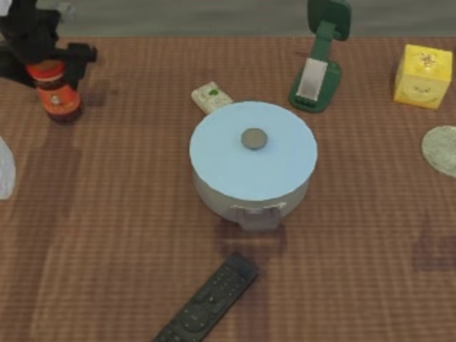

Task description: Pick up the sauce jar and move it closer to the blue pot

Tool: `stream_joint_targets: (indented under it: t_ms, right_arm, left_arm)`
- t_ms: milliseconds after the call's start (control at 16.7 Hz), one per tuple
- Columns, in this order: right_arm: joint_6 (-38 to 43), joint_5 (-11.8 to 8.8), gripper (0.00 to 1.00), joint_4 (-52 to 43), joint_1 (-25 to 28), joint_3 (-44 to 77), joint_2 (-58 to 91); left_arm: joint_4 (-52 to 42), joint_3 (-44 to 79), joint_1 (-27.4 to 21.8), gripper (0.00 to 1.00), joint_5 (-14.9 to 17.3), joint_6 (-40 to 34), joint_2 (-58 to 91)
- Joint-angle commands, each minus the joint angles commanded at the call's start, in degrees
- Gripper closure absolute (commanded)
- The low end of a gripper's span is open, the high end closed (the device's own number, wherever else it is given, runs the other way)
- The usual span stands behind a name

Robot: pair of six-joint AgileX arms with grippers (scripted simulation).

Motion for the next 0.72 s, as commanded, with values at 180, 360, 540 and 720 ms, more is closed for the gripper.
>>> stream_joint_targets:
  t_ms: [180,360,540,720]
  right_arm:
    - [0.0,0.0,0.0,0.0,0.0,0.0,0.0]
    - [0.0,0.0,0.0,0.0,0.0,0.0,0.0]
    - [0.0,0.0,0.0,0.0,0.0,0.0,0.0]
    - [0.0,0.0,0.0,0.0,0.0,0.0,0.0]
  left_arm:
    - [0.0,0.0,0.0,0.68,0.0,0.0,0.0]
    - [0.0,0.0,0.0,0.9,0.0,0.0,0.0]
    - [0.0,0.0,0.0,1.0,0.0,0.0,0.0]
    - [0.0,0.0,0.0,1.0,0.0,0.0,0.0]
